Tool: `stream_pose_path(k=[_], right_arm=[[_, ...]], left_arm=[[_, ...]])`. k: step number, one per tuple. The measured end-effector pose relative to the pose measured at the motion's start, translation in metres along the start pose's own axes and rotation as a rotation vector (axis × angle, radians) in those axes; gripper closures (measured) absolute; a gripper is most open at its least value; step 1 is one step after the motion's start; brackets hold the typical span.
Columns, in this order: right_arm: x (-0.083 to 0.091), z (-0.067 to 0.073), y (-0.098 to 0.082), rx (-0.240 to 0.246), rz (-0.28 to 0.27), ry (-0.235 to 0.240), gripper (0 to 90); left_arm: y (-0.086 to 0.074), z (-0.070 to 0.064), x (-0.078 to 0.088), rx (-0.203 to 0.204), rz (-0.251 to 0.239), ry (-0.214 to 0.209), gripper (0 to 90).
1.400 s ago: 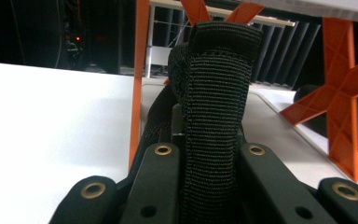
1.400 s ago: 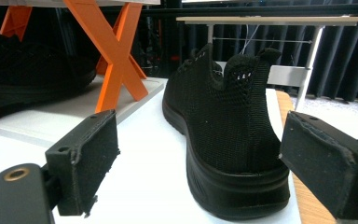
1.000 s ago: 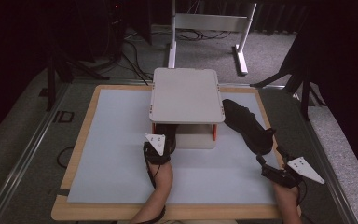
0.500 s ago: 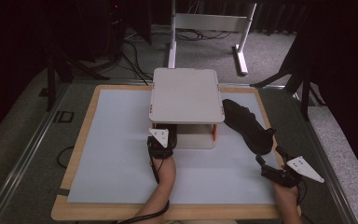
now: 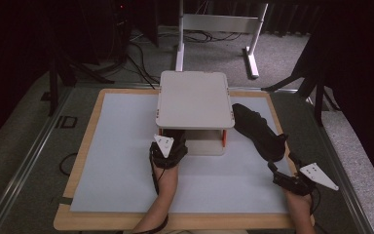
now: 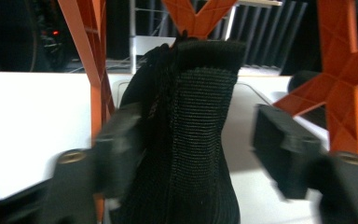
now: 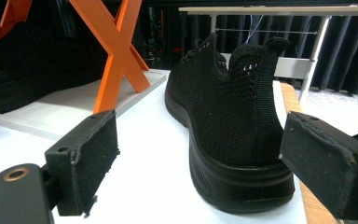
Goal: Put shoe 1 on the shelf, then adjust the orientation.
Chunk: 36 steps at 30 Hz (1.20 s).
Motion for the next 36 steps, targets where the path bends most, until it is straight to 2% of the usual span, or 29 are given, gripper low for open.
stream_pose_path(k=[1,4,5,7,8,9,11,12,13,14,15,16,17,18,19,20,21,23,24,28,29,33,36], right_arm=[[0.0,0.0,0.0,0.003,0.001,-0.006,11.0],[0.0,0.001,0.0,0.017,0.0,-0.008,11.0],[-0.001,0.001,-0.001,0.016,0.007,-0.007,11.0],[-0.001,0.0,-0.001,0.011,0.002,-0.009,11.0],[0.0,-0.001,0.0,0.011,-0.003,-0.017,11.0],[0.0,-0.001,0.0,0.009,-0.006,-0.016,11.0],[0.0,0.0,0.0,0.012,-0.006,-0.015,13.3],[0.001,0.0,0.0,0.013,-0.005,-0.008,14.5],[0.001,0.001,0.0,0.014,-0.001,0.003,13.9],[0.0,0.001,-0.001,0.018,0.003,0.0,13.9],[0.0,0.001,-0.001,0.018,0.005,0.0,14.1],[0.0,0.001,-0.001,0.015,0.007,0.002,14.1],[0.0,0.001,-0.001,0.015,0.007,0.0,14.1],[0.0,0.0,-0.001,0.013,0.009,0.003,14.0],[0.0,0.0,-0.001,0.004,0.011,0.005,13.1],[0.0,0.0,-0.001,0.004,0.011,0.005,13.1],[0.001,-0.001,0.0,-0.008,0.009,0.012,13.6],[0.002,-0.003,0.0,-0.026,0.013,0.013,13.6],[0.002,-0.002,0.0,-0.029,0.021,0.024,13.5],[0.002,0.0,-0.001,-0.038,0.052,0.061,14.4],[0.002,0.0,0.0,-0.041,0.058,0.069,15.2],[0.002,-0.002,0.0,-0.044,0.084,0.08,15.2],[0.002,-0.009,0.005,-0.04,0.106,0.089,15.5]], left_arm=[[0.003,-0.001,0.005,-0.003,0.016,-0.037,14.1],[0.008,-0.006,0.013,0.006,0.04,-0.116,2.5],[0.009,-0.006,0.017,-0.002,0.054,-0.133,1.7],[0.014,-0.004,0.027,-0.027,0.043,-0.152,1.6],[0.015,0.001,0.033,-0.035,0.041,-0.141,1.6],[0.017,0.005,0.039,-0.047,0.024,-0.144,1.6],[0.018,0.015,0.05,-0.05,0.024,-0.154,1.6],[0.017,0.018,0.054,-0.054,0.021,-0.18,1.7],[0.015,0.025,0.058,-0.071,0.037,-0.164,1.6],[0.013,0.031,0.063,-0.084,0.032,-0.163,1.7],[0.011,0.037,0.066,-0.081,0.043,-0.175,1.7],[0.011,0.037,0.066,-0.081,0.043,-0.175,1.7],[0.007,0.046,0.071,-0.088,0.053,-0.162,1.7],[0.002,0.062,0.08,-0.104,0.038,-0.151,1.7],[-0.001,0.07,0.085,-0.12,0.034,-0.142,1.7],[-0.001,0.07,0.085,-0.12,0.034,-0.142,1.7],[-0.006,0.083,0.094,-0.146,0.008,-0.142,1.7],[-0.009,0.097,0.103,-0.161,-0.017,-0.123,1.7],[-0.009,0.097,0.103,-0.161,-0.017,-0.123,1.7],[-0.013,0.115,0.116,-0.162,-0.044,-0.15,1.7],[-0.015,0.118,0.117,-0.165,-0.032,-0.149,1.7],[-0.02,0.124,0.119,-0.159,-0.03,-0.151,1.7],[-0.029,0.127,0.117,-0.161,-0.024,-0.172,1.7]])
Point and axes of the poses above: each handheld gripper's, and its own axes: x roughly backward along the jaws, y roughly out of its top, z roughly to its left, the point moved 10 cm from there along -x, roughly forward along the jaws, and after that the axes turned 10 degrees about -y, right-handed, at the moved point
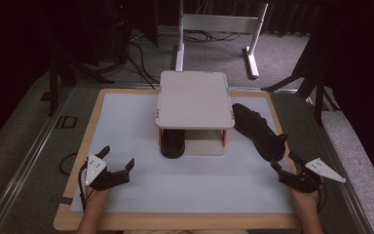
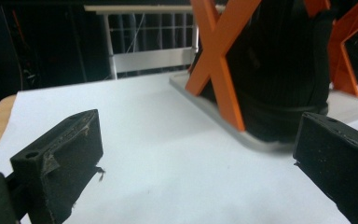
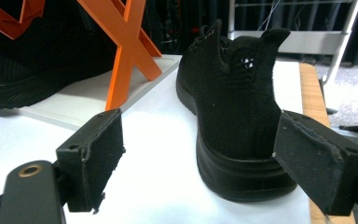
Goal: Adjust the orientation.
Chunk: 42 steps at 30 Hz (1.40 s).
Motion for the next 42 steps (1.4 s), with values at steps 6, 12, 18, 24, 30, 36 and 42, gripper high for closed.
stream_pose_path(k=[6,12,18,24,30,36,42], right_arm=[[0.0,-0.008,0.012,0.015,0.048,0.024,17.0],[-0.003,-0.012,0.025,0.033,0.084,0.03,19.1],[-0.011,-0.01,0.029,0.057,0.174,0.061,19.1],[-0.02,-0.006,0.029,0.11,0.248,0.069,19.6],[-0.031,-0.008,0.043,0.151,0.281,0.079,20.8],[-0.04,-0.008,0.052,0.204,0.344,0.091,20.8],[-0.052,-0.006,0.066,0.247,0.393,0.105,22.6]], left_arm=[[-0.003,-0.002,-0.001,-0.003,0.0,-0.01,1.7],[-0.002,-0.001,0.001,0.02,-0.029,-0.022,1.7],[-0.002,-0.003,0.001,-0.004,-0.024,-0.013,1.7],[-0.002,-0.003,0.001,0.002,-0.03,-0.023,1.7],[-0.002,-0.004,0.001,0.0,-0.026,-0.032,1.7],[-0.002,-0.004,0.001,0.006,-0.028,-0.035,1.7],[-0.002,-0.004,0.001,0.007,-0.028,-0.038,1.7]])
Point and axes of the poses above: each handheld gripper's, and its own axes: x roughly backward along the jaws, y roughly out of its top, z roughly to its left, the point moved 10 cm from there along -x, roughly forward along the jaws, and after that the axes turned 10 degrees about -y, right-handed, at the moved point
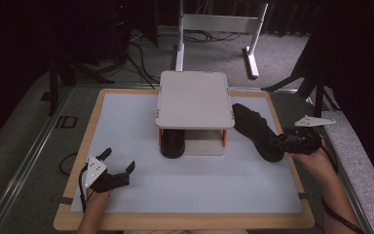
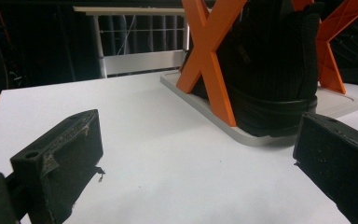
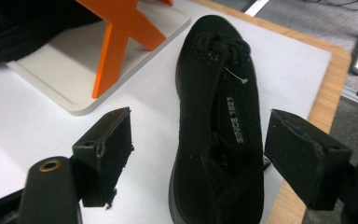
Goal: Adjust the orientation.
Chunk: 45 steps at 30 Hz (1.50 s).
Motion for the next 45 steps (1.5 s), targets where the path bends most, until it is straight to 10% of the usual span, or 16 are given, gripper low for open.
stream_pose_path(k=[18,31,45], right_arm=[[-0.045,-0.005,0.029,0.155,0.282,0.0,26.7],[-0.075,-0.009,0.02,0.177,0.5,0.01,30.7],[-0.095,-0.007,0.018,0.206,0.535,0.014,63.3]], left_arm=[[0.0,-0.002,0.0,-0.003,0.002,-0.012,1.7],[-0.001,-0.004,-0.001,-0.008,0.007,-0.026,1.7],[-0.001,-0.004,-0.001,-0.005,0.008,-0.024,1.7]])
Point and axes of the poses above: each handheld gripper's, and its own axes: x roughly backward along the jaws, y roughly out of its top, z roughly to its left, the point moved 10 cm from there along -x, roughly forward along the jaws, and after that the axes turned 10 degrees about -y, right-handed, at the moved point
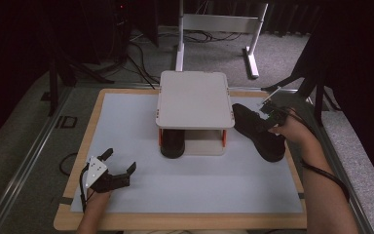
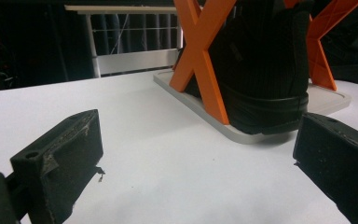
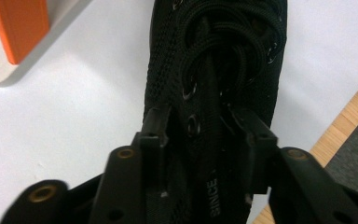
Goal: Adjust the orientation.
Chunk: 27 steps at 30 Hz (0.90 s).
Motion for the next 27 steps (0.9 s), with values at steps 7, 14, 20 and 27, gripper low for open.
stream_pose_path(k=[7,14,20,27], right_arm=[[0.003,0.006,0.0,0.018,0.049,-0.041,84.9],[0.017,0.017,-0.008,0.104,0.089,-0.049,85.1],[0.031,0.027,-0.02,0.151,0.064,-0.07,85.0],[0.038,0.039,-0.04,0.139,0.037,-0.089,84.9]], left_arm=[[0.0,0.001,0.0,0.006,0.0,-0.004,1.7],[0.0,0.001,0.0,0.01,-0.003,-0.003,1.7],[0.0,0.001,0.001,0.01,-0.006,-0.002,1.7],[0.0,0.001,0.001,0.011,-0.006,-0.004,1.7]])
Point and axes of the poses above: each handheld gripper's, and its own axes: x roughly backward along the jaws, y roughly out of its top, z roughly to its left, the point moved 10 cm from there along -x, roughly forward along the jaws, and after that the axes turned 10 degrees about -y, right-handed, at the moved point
